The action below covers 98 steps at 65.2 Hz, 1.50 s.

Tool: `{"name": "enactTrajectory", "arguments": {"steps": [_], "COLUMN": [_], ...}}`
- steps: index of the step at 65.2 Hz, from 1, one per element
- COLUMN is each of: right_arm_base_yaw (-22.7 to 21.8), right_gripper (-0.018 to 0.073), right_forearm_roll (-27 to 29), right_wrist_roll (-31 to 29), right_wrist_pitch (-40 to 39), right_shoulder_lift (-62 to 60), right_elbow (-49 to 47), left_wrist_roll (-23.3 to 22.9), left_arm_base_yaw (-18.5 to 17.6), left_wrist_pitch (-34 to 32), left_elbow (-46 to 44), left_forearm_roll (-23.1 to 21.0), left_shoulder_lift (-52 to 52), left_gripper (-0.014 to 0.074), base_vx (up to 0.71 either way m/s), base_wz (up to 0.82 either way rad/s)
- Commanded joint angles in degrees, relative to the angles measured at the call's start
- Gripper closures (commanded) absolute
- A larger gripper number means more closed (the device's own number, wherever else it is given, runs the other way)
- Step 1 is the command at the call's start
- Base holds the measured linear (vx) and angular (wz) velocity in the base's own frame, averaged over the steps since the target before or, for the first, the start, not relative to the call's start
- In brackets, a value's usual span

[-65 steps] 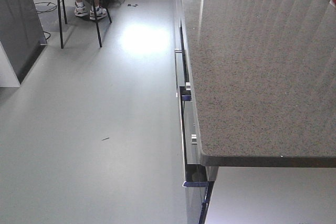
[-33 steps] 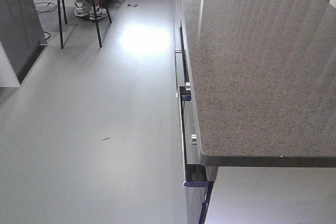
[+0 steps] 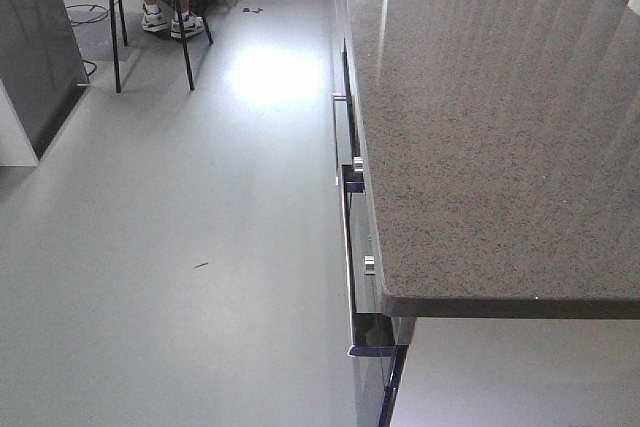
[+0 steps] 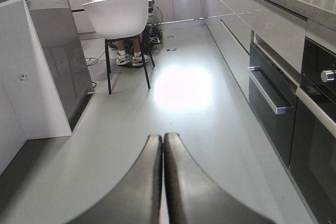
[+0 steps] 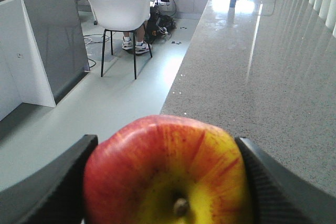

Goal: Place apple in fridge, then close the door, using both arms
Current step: 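Lift the apple off the countertop with the right gripper, then drive the base away from the counter toward the open fridge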

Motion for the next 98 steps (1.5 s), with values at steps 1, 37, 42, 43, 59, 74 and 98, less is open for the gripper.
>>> {"name": "enactTrajectory", "arguments": {"steps": [1, 37, 42, 43, 59, 74, 98], "right_arm_base_yaw": [-0.3, -0.3, -0.3, -0.3, -0.3, -0.3, -0.3], "right_gripper": [0.0429, 0.0429, 0.0429, 0.0429, 0.0429, 0.0429, 0.0429], "right_forearm_roll": [0.1, 0.1, 0.1, 0.1, 0.0, 0.0, 0.0], "right_wrist_roll": [-0.2, -0.2, -0.2, -0.2, -0.2, -0.2, -0.2], "right_wrist_pitch": [-4.7, -4.7, -4.7, -4.7, -4.7, -4.6, -4.6], "right_shoulder_lift": [0.6, 0.6, 0.6, 0.6, 0.6, 0.6, 0.6], "right_elbow": [-1.1, -1.1, -1.1, -1.1, -1.1, -1.1, -1.1], "left_wrist_roll": [-0.1, -0.1, -0.1, -0.1, -0.1, -0.1, -0.1], "left_arm_base_yaw": [-0.4, -0.4, -0.4, -0.4, -0.4, -0.4, -0.4], "left_wrist_pitch": [-4.0, -4.0, -4.0, -4.0, -4.0, -4.0, -4.0], "left_elbow": [-1.0, -1.0, -1.0, -1.0, -1.0, -1.0, -1.0], "left_forearm_roll": [0.1, 0.1, 0.1, 0.1, 0.1, 0.1, 0.1], "left_shoulder_lift": [-0.9, -0.9, -0.9, -0.9, -0.9, -0.9, -0.9], "left_gripper": [0.0603, 0.0603, 0.0603, 0.0603, 0.0603, 0.0603, 0.0603], "base_vx": [0.00, 0.00, 0.00, 0.00, 0.00, 0.00, 0.00], "base_wz": [0.00, 0.00, 0.00, 0.00, 0.00, 0.01, 0.18]}}
